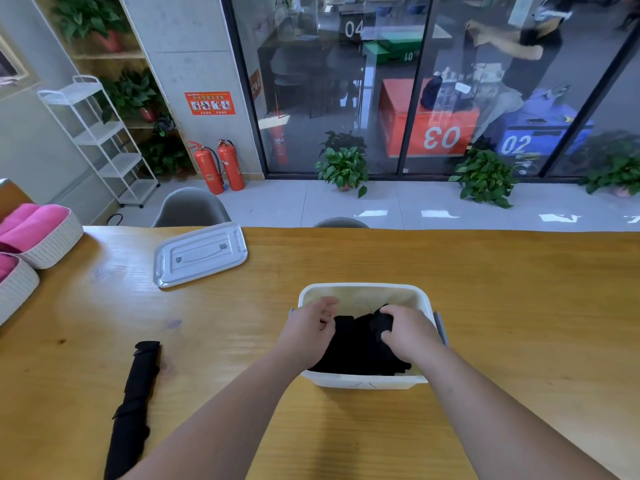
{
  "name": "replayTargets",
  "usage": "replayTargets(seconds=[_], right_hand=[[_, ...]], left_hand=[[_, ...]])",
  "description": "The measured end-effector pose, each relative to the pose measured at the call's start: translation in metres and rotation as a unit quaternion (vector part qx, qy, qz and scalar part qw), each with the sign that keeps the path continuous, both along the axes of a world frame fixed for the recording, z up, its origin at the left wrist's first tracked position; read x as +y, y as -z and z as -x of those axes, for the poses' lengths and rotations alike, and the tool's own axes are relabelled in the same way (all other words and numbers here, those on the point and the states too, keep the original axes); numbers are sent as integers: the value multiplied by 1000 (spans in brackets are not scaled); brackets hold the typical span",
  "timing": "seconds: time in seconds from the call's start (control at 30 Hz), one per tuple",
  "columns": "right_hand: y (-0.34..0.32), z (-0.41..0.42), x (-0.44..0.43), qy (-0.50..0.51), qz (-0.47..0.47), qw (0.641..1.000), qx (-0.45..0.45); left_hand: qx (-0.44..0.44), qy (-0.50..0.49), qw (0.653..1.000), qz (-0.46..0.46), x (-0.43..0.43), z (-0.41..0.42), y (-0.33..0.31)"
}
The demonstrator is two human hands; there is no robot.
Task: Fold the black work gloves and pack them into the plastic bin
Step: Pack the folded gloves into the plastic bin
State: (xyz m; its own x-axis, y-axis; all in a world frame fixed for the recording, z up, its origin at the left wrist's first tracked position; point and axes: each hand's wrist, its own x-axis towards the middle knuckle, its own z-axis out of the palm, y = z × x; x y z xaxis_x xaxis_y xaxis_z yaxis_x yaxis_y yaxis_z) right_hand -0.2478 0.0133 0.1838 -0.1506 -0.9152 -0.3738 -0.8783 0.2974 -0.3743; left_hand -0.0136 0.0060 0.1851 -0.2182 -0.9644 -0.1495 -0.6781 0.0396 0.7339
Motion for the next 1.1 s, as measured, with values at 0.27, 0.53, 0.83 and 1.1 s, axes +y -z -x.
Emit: replayTargets(seconds=[0.27, 0.53, 0.83, 1.1], right_hand=[[24, -7, -4, 35, 7, 991, -126], [45, -10, -5, 58, 16, 981, -186], [45, -8, -4, -6, 21, 998, -58], [41, -4, -3, -45, 48, 998, -22]], left_hand=[[30, -27, 998, 46, 5, -19, 4], [44, -34, 998, 42, 3, -19, 6], [53, -39, 997, 41, 1, -21, 8], [59, -36, 996, 47, 1, -23, 10]])
